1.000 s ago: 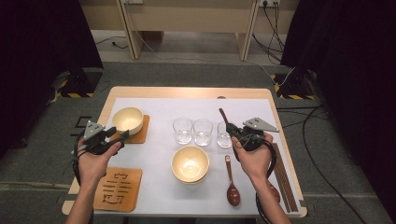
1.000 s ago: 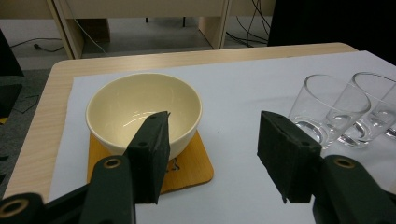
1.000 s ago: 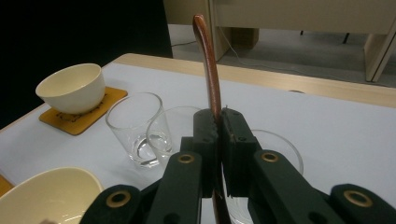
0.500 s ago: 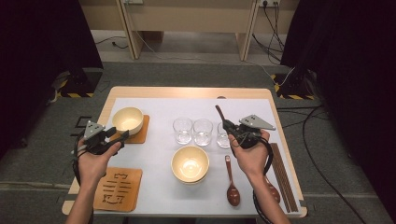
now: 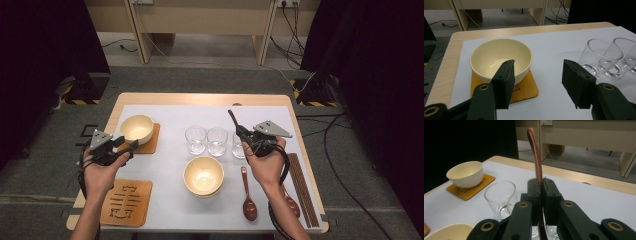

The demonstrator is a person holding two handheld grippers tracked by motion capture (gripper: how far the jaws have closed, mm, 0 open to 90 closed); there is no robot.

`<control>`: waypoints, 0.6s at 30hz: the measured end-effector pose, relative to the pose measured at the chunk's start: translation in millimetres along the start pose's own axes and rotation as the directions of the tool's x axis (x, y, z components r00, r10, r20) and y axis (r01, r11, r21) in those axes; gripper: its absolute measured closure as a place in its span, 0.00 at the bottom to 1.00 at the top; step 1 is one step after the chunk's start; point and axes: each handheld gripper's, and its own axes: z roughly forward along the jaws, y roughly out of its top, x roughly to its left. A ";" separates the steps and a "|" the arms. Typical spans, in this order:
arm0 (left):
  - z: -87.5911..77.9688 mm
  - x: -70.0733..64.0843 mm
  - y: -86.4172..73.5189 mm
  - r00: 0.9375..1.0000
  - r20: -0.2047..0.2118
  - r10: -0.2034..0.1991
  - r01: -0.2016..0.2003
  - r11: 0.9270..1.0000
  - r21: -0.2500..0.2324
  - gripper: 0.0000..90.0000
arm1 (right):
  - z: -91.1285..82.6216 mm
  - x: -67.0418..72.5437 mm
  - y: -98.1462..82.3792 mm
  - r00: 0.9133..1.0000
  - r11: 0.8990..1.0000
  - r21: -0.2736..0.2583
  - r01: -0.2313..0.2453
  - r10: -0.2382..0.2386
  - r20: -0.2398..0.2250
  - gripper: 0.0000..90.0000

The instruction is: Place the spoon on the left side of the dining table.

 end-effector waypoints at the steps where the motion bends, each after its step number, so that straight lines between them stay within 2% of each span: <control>1: 0.0 -0.1 0.0 1.000 0.001 0.000 0.000 1.000 0.000 0.48 | 0.3 0.3 0.5 1.000 1.000 0.000 -0.002 0.002 -0.001 0.95; 18: -0.6 -1.5 0.6 1.000 0.001 0.005 -0.005 1.000 -0.001 0.48 | 7.6 3.8 6.1 1.000 1.000 -0.020 0.010 -0.010 -0.007 0.95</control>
